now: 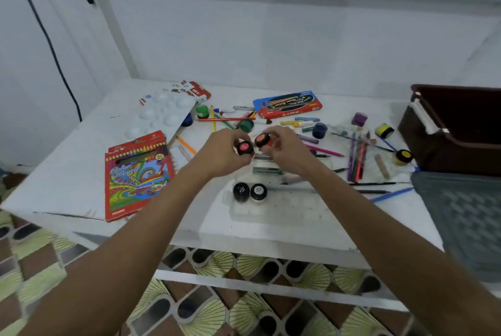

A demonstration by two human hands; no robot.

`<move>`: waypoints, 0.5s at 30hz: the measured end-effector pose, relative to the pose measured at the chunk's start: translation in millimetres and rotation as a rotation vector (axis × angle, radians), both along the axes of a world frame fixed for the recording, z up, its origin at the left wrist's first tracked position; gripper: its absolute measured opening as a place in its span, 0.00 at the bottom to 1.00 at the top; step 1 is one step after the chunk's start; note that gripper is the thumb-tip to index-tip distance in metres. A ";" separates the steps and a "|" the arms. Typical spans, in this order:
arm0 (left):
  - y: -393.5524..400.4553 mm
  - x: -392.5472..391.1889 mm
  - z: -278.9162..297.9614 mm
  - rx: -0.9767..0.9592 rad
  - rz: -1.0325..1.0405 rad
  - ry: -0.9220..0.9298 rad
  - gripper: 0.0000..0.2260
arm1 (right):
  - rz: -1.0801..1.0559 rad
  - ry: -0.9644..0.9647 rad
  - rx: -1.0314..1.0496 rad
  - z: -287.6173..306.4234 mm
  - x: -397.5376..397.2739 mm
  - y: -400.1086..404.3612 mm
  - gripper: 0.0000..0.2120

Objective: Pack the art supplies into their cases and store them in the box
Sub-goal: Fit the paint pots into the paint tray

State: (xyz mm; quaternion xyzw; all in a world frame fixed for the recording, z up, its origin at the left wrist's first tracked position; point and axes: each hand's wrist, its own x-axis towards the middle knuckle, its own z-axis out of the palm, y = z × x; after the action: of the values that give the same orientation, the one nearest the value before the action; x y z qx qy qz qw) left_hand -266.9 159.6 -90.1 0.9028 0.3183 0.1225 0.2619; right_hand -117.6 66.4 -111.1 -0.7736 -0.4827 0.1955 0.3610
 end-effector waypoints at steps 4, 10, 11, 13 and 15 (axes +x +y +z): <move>-35.8 3.6 -0.8 -0.003 -0.110 0.003 0.10 | -0.003 0.088 -0.013 0.8 -2.0 -57.5 0.15; -61.4 2.9 -8.9 -0.009 -0.165 0.041 0.11 | 0.012 0.028 -0.085 -16.4 -1.9 -103.5 0.16; -64.0 3.7 -9.8 -0.009 -0.177 0.047 0.11 | 0.013 0.014 -0.083 -18.9 -2.1 -106.4 0.17; -68.7 6.3 -10.1 -0.008 -0.184 0.060 0.11 | 0.009 0.005 -0.074 -22.0 -2.7 -109.1 0.18; -71.9 8.8 -9.6 0.007 -0.177 0.079 0.12 | 0.008 -0.013 -0.071 -20.8 -3.6 -111.4 0.18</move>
State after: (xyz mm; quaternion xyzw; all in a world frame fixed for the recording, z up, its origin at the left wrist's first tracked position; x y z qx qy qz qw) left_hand -258.1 87.6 -99.7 0.9325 0.2468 0.0642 0.2557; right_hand -121.2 -45.0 -131.8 -0.7851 -0.4811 0.2088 0.3294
